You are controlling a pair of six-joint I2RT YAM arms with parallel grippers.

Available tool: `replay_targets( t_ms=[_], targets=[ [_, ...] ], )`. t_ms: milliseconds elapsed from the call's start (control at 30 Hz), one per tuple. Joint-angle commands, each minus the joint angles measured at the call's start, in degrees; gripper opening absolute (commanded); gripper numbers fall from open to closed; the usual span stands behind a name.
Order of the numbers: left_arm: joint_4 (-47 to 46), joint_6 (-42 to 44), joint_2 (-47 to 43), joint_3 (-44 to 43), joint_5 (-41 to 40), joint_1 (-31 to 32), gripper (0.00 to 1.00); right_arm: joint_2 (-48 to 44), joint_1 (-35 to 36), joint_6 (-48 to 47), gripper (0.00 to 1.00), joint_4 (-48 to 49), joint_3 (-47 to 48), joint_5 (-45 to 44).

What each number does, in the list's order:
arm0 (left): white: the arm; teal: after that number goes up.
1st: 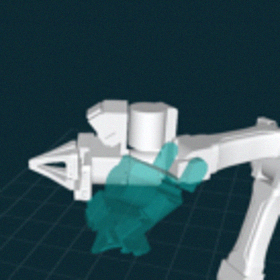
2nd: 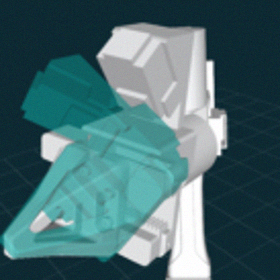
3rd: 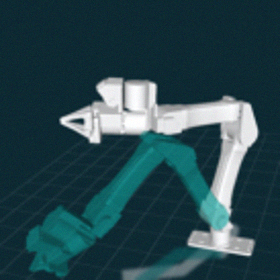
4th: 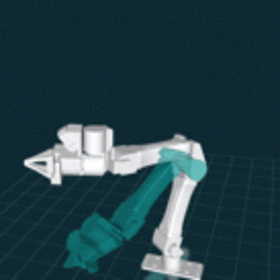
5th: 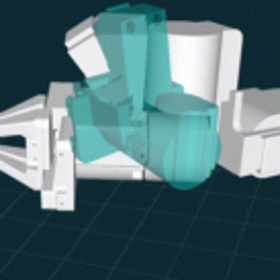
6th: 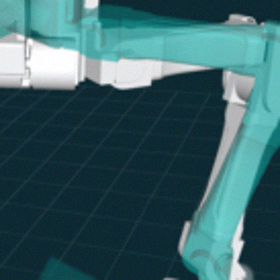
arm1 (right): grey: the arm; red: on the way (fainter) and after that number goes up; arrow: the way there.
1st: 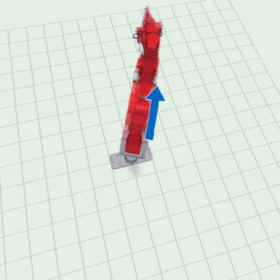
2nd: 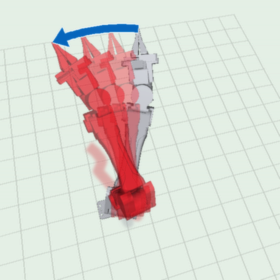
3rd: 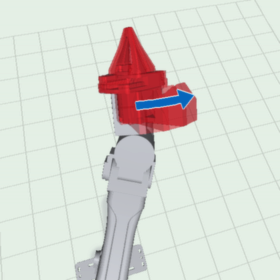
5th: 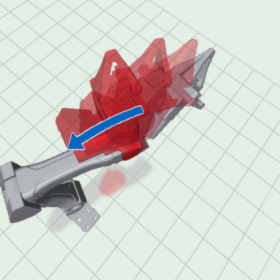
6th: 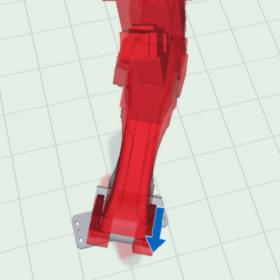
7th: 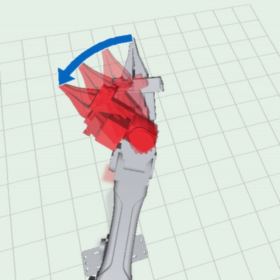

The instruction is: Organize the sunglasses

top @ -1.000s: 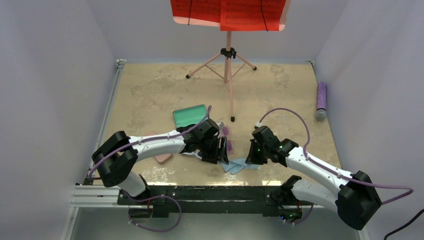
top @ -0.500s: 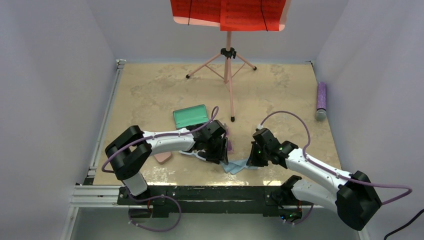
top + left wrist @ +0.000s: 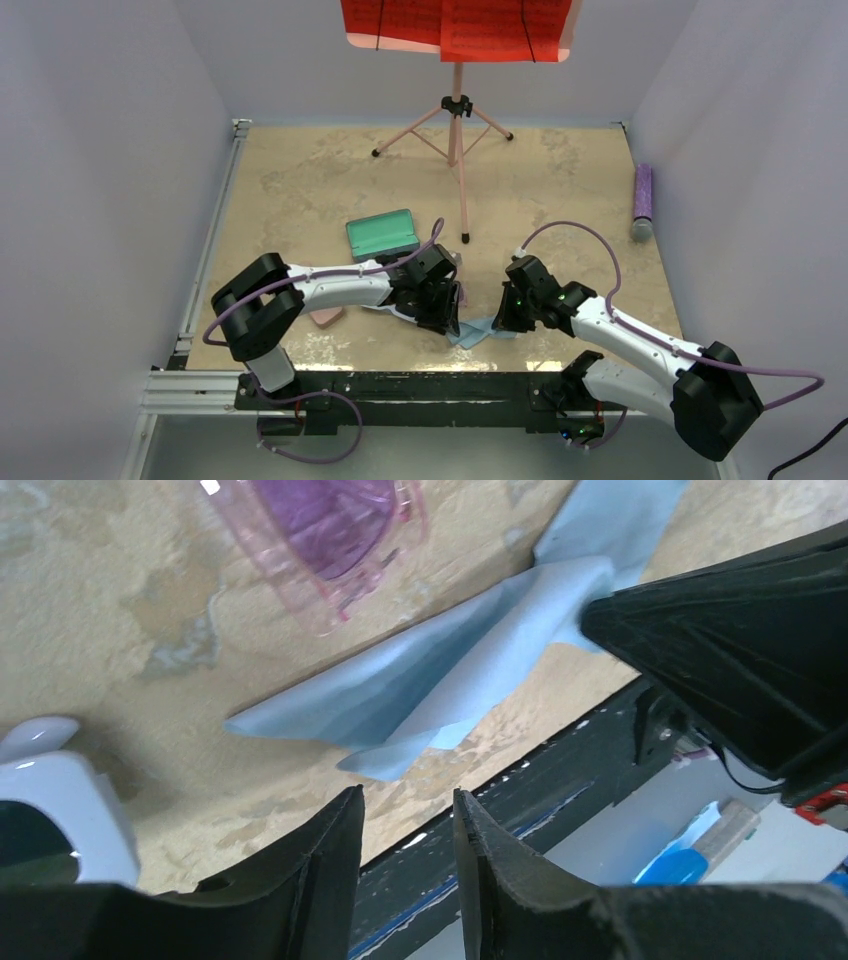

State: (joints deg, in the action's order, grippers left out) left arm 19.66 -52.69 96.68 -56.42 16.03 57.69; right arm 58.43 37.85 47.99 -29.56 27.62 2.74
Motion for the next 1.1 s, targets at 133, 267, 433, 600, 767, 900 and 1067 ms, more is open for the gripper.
replay_targets(
  t_ms=[133, 267, 433, 600, 767, 900, 1067],
  targets=[
    [3.4, 1.4, -1.6, -0.7, -3.7, 0.2, 0.45, -0.3, -0.3, 1.1, 0.0, -0.7, 0.0, -0.7],
    [3.0, 1.2, -0.3, -1.3, -3.4, 0.2, 0.45, -0.7, -0.5, 0.8, 0.0, -1.0, -0.2, -0.8],
    [1.9, 1.6, 0.9, -1.8, -2.7, 0.2, 0.46, -1.2, -0.7, 0.9, 0.0, -1.1, -0.5, -1.1],
    [0.7, 1.6, 2.0, -2.2, -0.8, 0.2, 0.45, -1.2, -1.0, 0.8, 0.0, -0.8, -0.9, -0.9],
    [-0.5, 1.5, 2.7, -2.7, -0.2, 0.2, 0.41, -1.4, -1.1, 0.8, 0.0, -0.2, -1.1, -0.3],
    [-1.3, 1.7, 2.9, -2.8, 0.5, 0.2, 0.26, -1.7, -1.1, 0.8, 0.0, -0.3, -1.4, -0.4],
    [0.4, 1.8, 1.6, -2.8, -1.2, 0.2, 0.0, -2.0, -1.2, 0.3, 0.0, -0.6, -1.3, 0.0]
  ],
)
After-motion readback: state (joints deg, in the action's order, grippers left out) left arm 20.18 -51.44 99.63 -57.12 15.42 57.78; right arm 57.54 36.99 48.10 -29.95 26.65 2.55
